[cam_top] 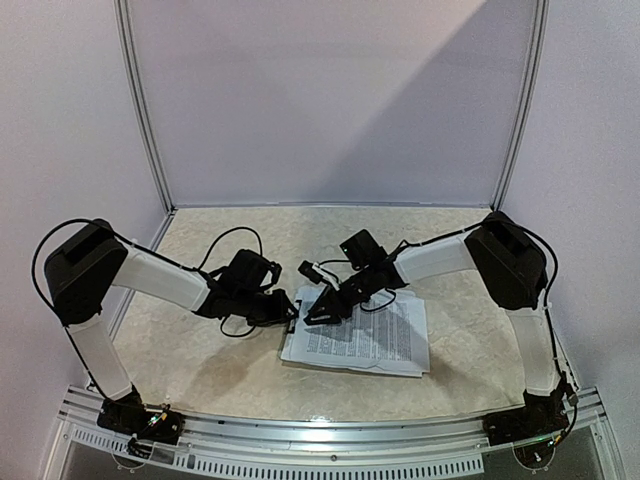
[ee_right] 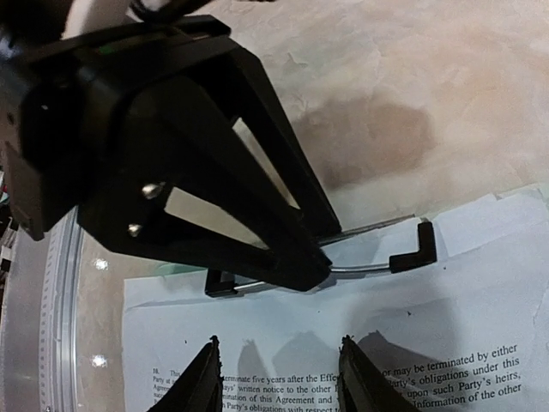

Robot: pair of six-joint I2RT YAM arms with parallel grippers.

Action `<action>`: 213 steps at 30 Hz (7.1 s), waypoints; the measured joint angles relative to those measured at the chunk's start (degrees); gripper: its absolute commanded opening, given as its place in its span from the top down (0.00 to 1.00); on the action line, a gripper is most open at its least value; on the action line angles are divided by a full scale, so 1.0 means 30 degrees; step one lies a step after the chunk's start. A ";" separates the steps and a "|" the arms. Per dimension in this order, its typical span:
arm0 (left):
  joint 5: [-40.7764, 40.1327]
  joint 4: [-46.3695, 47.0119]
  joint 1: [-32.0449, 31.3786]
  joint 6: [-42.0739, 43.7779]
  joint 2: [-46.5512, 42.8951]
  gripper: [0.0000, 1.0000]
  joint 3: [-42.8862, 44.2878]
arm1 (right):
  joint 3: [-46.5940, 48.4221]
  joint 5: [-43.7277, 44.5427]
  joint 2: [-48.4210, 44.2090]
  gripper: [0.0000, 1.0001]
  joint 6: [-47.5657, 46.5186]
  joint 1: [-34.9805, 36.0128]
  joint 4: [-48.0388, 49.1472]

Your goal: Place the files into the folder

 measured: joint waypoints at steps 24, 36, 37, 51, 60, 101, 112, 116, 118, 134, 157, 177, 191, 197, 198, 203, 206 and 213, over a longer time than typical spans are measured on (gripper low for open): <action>0.0197 0.1763 0.0007 -0.0444 -0.0058 1.00 -0.0918 | 0.1297 -0.2266 0.1916 0.54 0.4845 -0.0131 0.2375; 0.0648 0.2302 0.0007 -0.0525 0.0124 1.00 -0.1020 | 0.1268 -0.2710 -0.1239 0.50 0.5435 -0.0175 0.0138; 0.0685 0.2331 0.0007 -0.0517 0.0138 1.00 -0.1020 | 0.1209 -0.2696 -0.1457 0.50 0.5348 -0.0219 -0.0109; 0.0758 0.2368 0.0007 -0.0517 0.0175 1.00 -0.0984 | -0.8874 0.5727 -1.1519 0.30 0.2849 -0.5275 -0.7366; 0.0707 0.1880 0.0000 -0.0561 0.0182 1.00 -0.0714 | -1.2917 0.8444 -1.3588 0.33 0.4605 -0.6360 -0.9457; 0.0226 0.0328 -0.0248 -0.0685 0.0335 1.00 0.0219 | -1.0754 0.8728 -1.2662 0.37 0.5632 -0.5931 -1.0120; 0.0233 0.0255 -0.0270 -0.0685 0.0474 1.00 0.0423 | -0.9792 0.5493 -1.4134 0.66 -0.1581 -0.0568 -1.0222; 0.0226 0.0204 -0.0284 -0.0685 0.0525 1.00 0.0503 | -0.9785 0.6098 -1.3916 0.70 -0.2586 0.2871 -0.9107; 0.0219 0.0197 -0.0284 -0.0685 0.0525 1.00 0.0510 | -0.9675 0.6280 -1.3296 0.71 -0.2863 0.4044 -0.8466; 0.0189 0.0219 -0.0313 -0.0663 0.0517 1.00 0.0481 | -0.8400 1.1256 -0.8677 0.76 -0.3402 0.6783 -0.6550; 0.0182 0.0670 -0.0313 -0.0692 0.0517 1.00 0.0277 | -0.5340 1.1198 -0.6295 0.73 -0.3257 0.6142 -0.6739; 0.0175 0.0911 -0.0321 -0.0685 0.0488 1.00 0.0131 | -0.0940 0.9974 -0.2922 0.70 -0.2382 0.6535 -0.6455; 0.0168 0.0940 -0.0321 -0.0670 0.0474 1.00 0.0102 | 0.2878 0.0962 -0.5399 0.52 -0.4510 0.5406 -1.3165; 0.0175 0.1013 -0.0328 -0.0678 0.0401 1.00 -0.0007 | -0.4619 0.3789 -0.9741 0.46 -0.2725 0.0291 -1.1256; 0.0175 0.1020 -0.0328 -0.0678 0.0393 1.00 -0.0029 | -0.5603 0.4466 -1.0244 0.45 -0.2382 -0.0845 -1.0768; 0.0160 0.1013 -0.0335 -0.0678 0.0386 1.00 -0.0029 | -0.9879 0.7519 -1.2845 0.40 -0.1086 -0.6069 -0.9879; 0.0153 0.0991 -0.0342 -0.0678 0.0386 1.00 -0.0015 | -1.1234 0.7686 -1.3588 0.34 -0.0707 -0.5901 -1.0091; 0.0080 0.0743 -0.0372 -0.0685 0.0386 1.00 0.0109 | -1.2968 0.8196 -1.3923 0.33 0.0707 -0.5654 -1.0426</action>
